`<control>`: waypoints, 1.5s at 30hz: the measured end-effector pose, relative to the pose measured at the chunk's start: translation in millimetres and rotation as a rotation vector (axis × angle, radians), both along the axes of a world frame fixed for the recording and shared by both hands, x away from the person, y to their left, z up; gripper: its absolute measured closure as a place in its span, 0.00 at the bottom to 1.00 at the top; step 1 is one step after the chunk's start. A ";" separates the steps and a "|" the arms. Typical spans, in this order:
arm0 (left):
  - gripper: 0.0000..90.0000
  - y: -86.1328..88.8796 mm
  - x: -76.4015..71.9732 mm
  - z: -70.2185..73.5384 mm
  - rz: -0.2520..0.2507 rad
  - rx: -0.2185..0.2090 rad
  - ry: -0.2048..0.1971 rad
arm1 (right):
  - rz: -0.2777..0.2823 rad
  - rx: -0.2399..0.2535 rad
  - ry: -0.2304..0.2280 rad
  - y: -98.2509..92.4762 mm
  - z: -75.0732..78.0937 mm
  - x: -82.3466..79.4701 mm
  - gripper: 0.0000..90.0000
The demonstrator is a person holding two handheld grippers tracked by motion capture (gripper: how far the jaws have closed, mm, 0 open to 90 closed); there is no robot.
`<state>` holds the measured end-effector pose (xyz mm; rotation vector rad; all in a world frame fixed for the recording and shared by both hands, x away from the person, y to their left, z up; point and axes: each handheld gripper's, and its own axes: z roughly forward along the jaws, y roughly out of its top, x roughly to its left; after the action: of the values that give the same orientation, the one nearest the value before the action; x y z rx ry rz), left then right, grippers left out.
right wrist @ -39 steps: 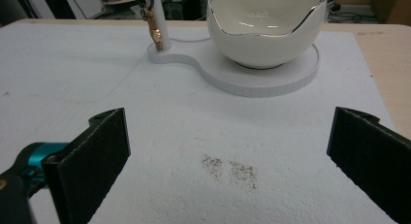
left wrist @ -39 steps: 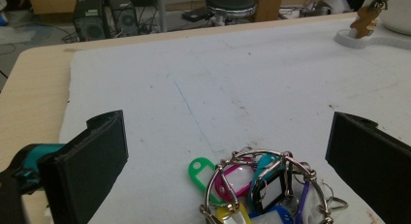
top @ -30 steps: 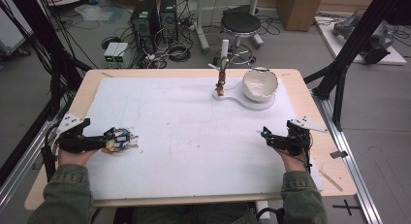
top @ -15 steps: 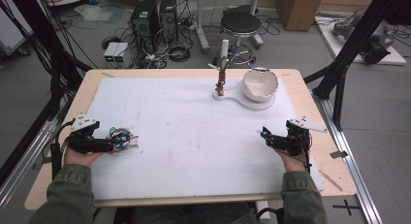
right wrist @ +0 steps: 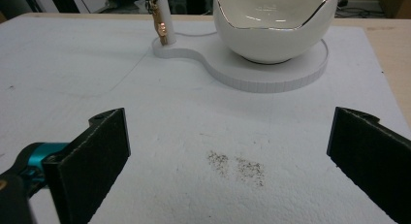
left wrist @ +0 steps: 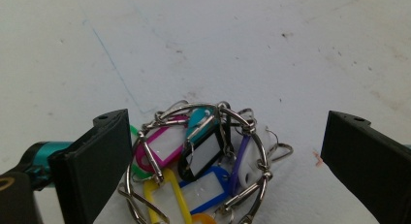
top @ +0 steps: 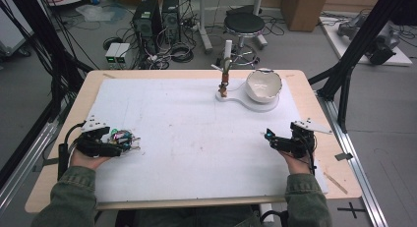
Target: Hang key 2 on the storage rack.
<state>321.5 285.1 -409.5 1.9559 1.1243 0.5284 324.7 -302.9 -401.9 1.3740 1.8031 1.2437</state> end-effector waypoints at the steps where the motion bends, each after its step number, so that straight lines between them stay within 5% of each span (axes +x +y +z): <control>1: 0.05 -1.2 0.1 -0.1 -0.003 0.002 0.005 | 0.001 0.001 -0.002 -0.1 0.1 0.0 0.01; 24: 0.23 -18.1 2.8 -10.8 -0.123 0.094 0.146 | -0.011 -0.006 -0.023 -1.2 1.7 -2.1 0.01; 36: 0.50 -17.3 4.6 -16.6 -0.076 0.151 0.167 | -0.029 0.007 -0.049 -2.8 3.9 -4.9 0.01; 45: 0.71 -12.8 3.4 -16.6 -0.083 0.148 0.145 | -0.034 0.004 -0.046 -2.6 3.7 -5.1 0.01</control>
<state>324.9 272.3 -426.1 2.1888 1.1144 0.4416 319.7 -305.5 -398.2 1.3619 1.7402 1.2516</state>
